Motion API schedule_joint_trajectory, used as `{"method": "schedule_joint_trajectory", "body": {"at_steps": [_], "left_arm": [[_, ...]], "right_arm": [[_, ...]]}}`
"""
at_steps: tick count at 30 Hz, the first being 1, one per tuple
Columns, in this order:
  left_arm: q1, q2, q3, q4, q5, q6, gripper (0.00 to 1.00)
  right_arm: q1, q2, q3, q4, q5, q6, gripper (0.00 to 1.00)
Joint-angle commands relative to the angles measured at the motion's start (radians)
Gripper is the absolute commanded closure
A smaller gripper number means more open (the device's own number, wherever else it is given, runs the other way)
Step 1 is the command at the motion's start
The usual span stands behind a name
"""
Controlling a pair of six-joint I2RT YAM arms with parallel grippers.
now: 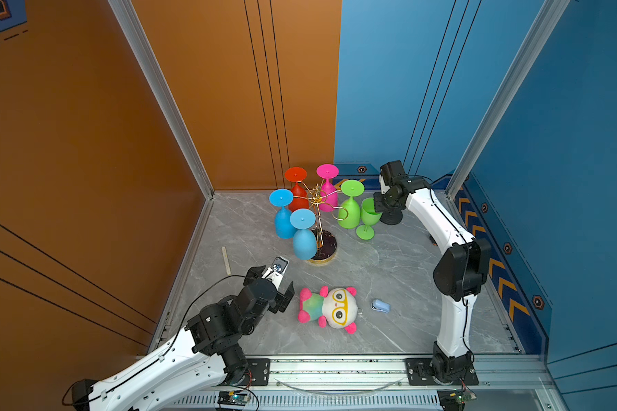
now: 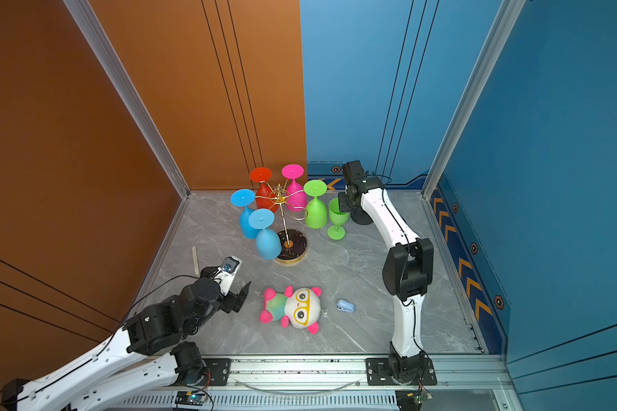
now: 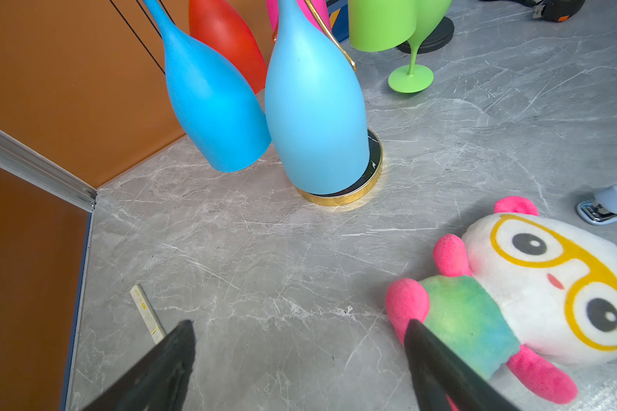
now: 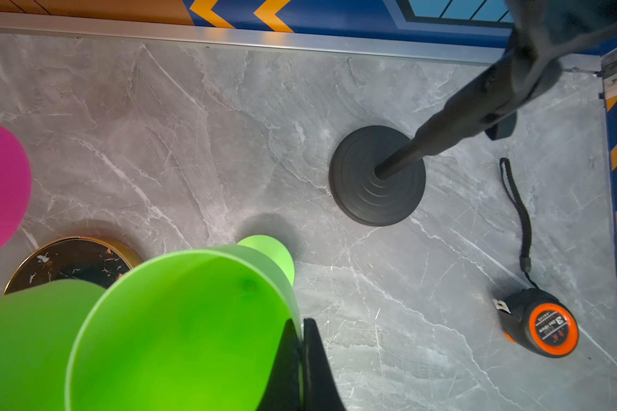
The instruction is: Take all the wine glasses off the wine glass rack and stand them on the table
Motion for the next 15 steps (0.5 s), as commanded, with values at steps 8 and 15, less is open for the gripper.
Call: {"method": "schedule_joint_trajectory", "body": {"at_steps": [8,15], "left_arm": [[0.011,-0.02,0.032,-0.018,0.027,0.001,0.08],[0.011,-0.021,0.033,-0.02,0.04,0.004,0.08]], "right_arm": [[0.01,0.103,0.117,-0.002,-0.034,0.007,1.0],[0.024,0.141,0.149,-0.002,-0.03,0.006,1.0]]}}
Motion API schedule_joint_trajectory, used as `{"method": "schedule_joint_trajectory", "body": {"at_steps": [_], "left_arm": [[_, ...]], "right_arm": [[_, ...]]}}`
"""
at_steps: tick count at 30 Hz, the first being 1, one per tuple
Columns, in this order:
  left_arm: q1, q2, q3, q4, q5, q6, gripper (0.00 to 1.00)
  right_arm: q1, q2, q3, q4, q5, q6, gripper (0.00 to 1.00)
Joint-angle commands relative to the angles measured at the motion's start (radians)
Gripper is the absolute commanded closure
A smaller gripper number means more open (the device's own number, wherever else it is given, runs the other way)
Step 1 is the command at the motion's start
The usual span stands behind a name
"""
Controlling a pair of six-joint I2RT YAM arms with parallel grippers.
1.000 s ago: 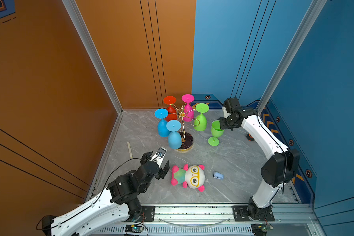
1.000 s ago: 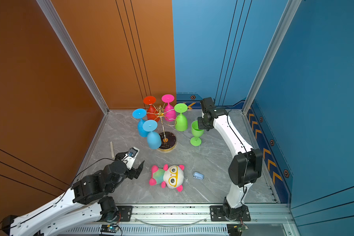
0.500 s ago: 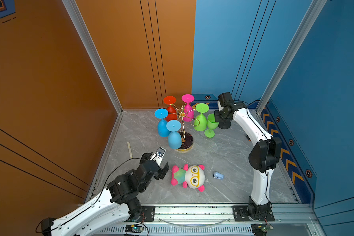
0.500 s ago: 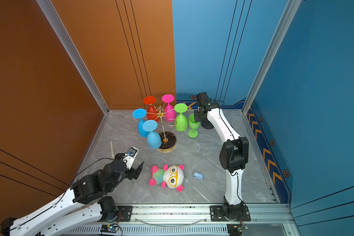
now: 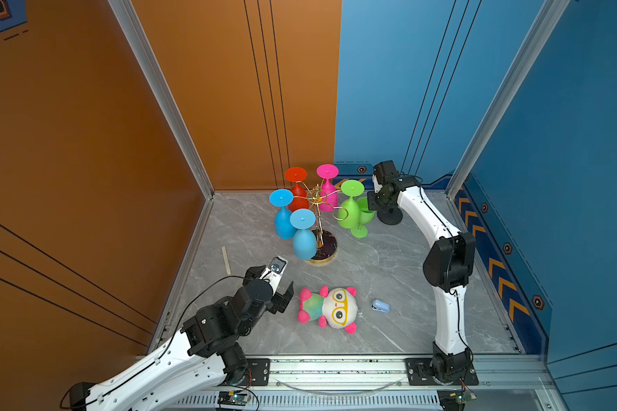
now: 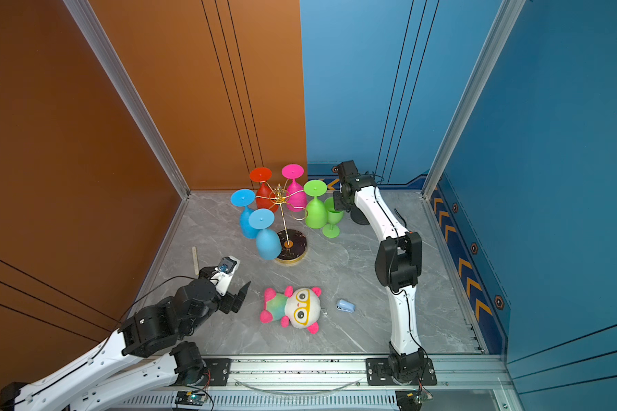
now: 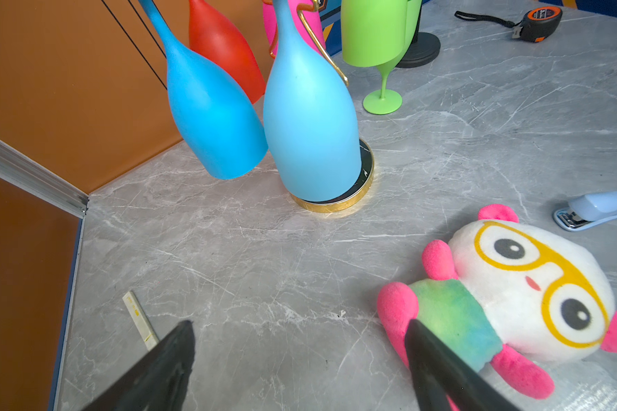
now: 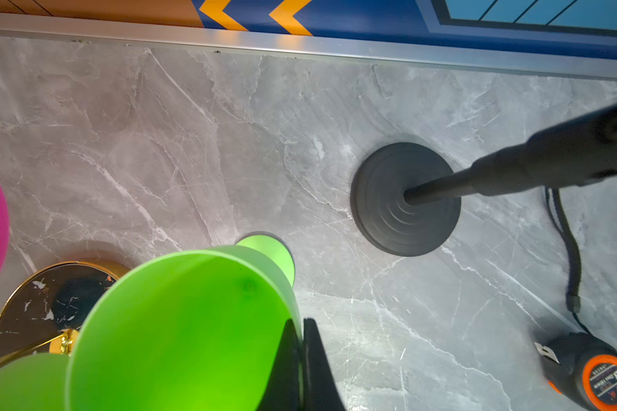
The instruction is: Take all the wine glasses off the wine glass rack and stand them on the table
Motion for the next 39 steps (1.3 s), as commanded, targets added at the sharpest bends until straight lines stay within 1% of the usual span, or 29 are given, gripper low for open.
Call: {"method": "schedule_joint_trajectory", "body": {"at_steps": [1,9,16,29,39], "left_arm": [[0.011,-0.007,0.023,-0.019,0.018,0.004,0.08],[0.011,-0.046,0.017,-0.017,0.014,-0.002,0.08],[0.011,-0.041,0.017,-0.017,0.012,0.002,0.08],[0.011,-0.041,0.019,-0.017,0.012,0.008,0.08],[0.011,-0.041,0.019,-0.017,0.012,0.01,0.08]], "right_arm": [[0.011,0.021,0.036,-0.002,-0.005,0.005,1.0],[0.025,0.038,0.053,-0.001,0.002,-0.001,1.0],[0.03,0.053,0.061,-0.002,0.0,-0.004,0.99],[0.032,0.094,0.102,-0.002,0.006,0.001,0.89],[0.029,0.104,0.125,-0.013,-0.003,0.003,0.77]]}}
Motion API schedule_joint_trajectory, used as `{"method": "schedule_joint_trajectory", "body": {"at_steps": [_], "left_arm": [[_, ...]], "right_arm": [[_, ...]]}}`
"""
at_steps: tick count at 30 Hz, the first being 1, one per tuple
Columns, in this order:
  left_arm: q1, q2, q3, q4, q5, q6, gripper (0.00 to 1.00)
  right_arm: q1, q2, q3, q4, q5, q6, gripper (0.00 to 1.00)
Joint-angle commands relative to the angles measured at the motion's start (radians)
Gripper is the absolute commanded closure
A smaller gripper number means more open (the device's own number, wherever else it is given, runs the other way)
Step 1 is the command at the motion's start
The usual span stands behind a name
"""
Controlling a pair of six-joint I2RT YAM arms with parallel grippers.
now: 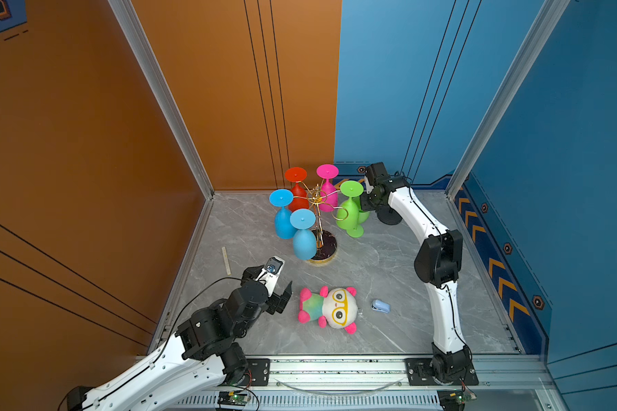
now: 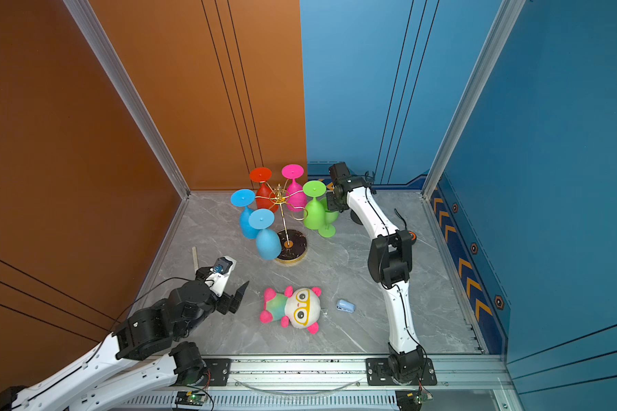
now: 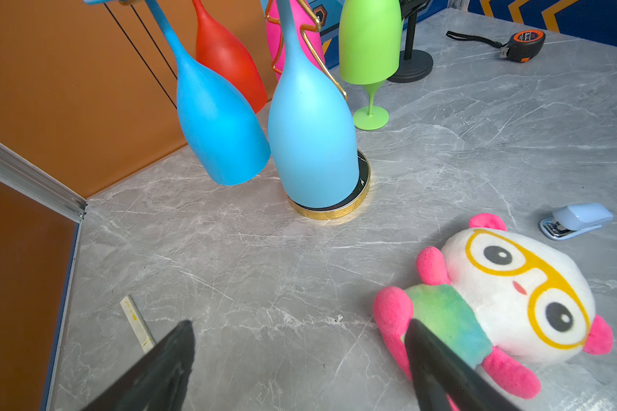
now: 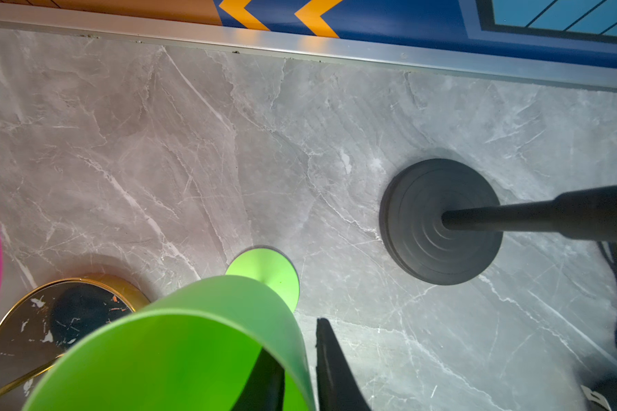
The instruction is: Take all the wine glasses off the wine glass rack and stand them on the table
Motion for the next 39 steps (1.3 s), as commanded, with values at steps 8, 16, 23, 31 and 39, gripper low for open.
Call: {"method": "schedule_joint_trajectory", "body": {"at_steps": [8,16,23,31,39], "left_arm": [[0.01,-0.002,0.019,-0.016,0.014,0.009,0.08],[0.011,-0.004,0.019,-0.015,0.011,0.006,0.08],[0.011,-0.004,0.016,-0.01,0.012,0.006,0.07],[0.011,-0.005,0.015,-0.01,0.013,0.007,0.07],[0.013,-0.008,0.013,-0.003,0.015,0.008,0.07]], "right_arm": [[-0.002,-0.052,0.048,-0.022,-0.005,0.003,0.52],[-0.003,-0.13,0.063,-0.083,0.014,-0.004,0.43],[-0.049,-0.208,0.052,-0.107,-0.084,0.045,0.42],[-0.088,-0.345,-0.007,-0.068,-0.349,0.131,0.4],[-0.091,-0.488,-0.222,0.142,-0.577,0.283,0.32]]}}
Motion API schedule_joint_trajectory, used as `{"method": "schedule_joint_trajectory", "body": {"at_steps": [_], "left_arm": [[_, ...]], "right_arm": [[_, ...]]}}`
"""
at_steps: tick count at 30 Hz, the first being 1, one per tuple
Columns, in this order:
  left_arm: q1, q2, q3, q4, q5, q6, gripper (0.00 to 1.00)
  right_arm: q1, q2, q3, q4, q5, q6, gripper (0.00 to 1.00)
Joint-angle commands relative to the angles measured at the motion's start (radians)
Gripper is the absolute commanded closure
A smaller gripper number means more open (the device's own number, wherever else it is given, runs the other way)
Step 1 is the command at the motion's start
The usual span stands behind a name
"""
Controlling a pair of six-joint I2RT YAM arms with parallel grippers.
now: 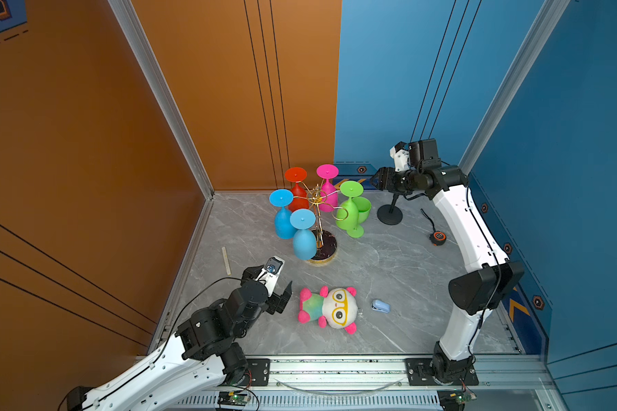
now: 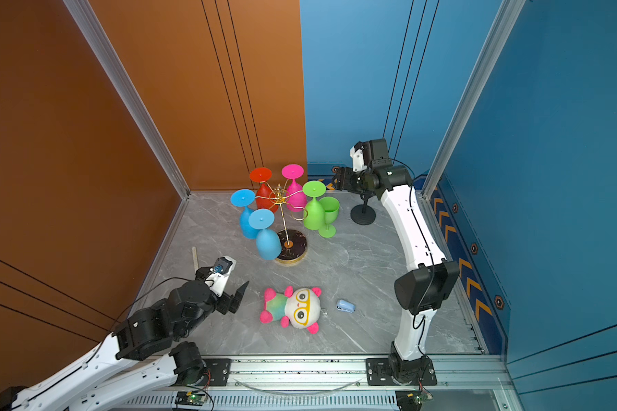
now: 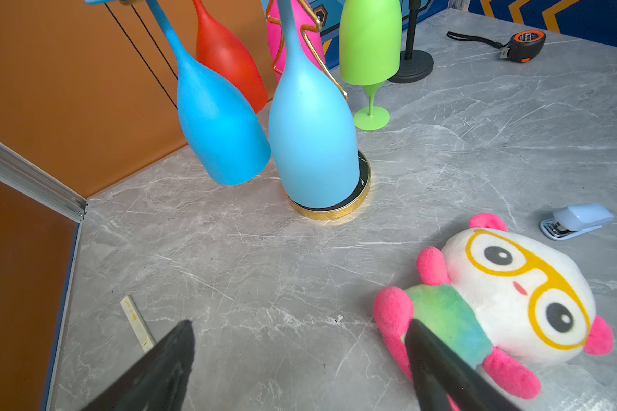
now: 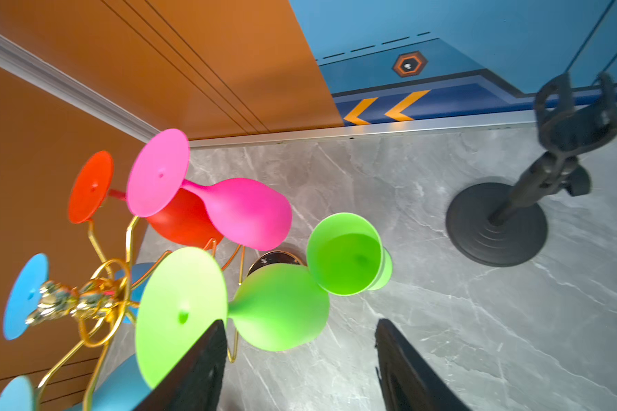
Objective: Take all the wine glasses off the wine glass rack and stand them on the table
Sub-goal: 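Move the right gripper to the other green glass and grasp its foot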
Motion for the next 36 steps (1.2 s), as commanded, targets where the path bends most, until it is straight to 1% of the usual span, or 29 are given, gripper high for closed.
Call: {"method": "schedule_joint_trajectory", "body": {"at_steps": [1,9,14,19,22,25,30,36], "left_arm": [[0.011,-0.007,0.015,-0.004,0.015,0.007,0.07],[0.011,-0.022,0.013,-0.003,0.018,0.006,0.07],[0.011,-0.03,0.012,-0.004,0.019,0.006,0.07],[0.009,-0.032,0.01,-0.003,0.016,0.004,0.07],[0.009,-0.032,0.011,-0.003,0.016,0.002,0.07],[0.009,-0.033,0.011,-0.004,0.016,0.003,0.07],[0.009,-0.034,0.01,-0.004,0.012,0.004,0.07],[0.009,-0.034,0.011,-0.004,0.013,0.004,0.07]], "right_arm": [[0.002,-0.051,-0.084,0.128,-0.144,0.104,0.33],[0.012,-0.082,-0.212,0.251,-0.232,0.188,0.37],[0.015,-0.088,-0.273,0.344,-0.282,0.253,0.44],[0.028,-0.084,-0.292,0.39,-0.307,0.283,0.52],[0.033,-0.082,-0.292,0.413,-0.311,0.3,0.58],[0.034,-0.085,-0.329,0.438,-0.32,0.32,0.65],[0.033,-0.087,-0.341,0.452,-0.333,0.336,0.72],[0.03,-0.102,-0.375,0.491,-0.352,0.371,0.77]]}}
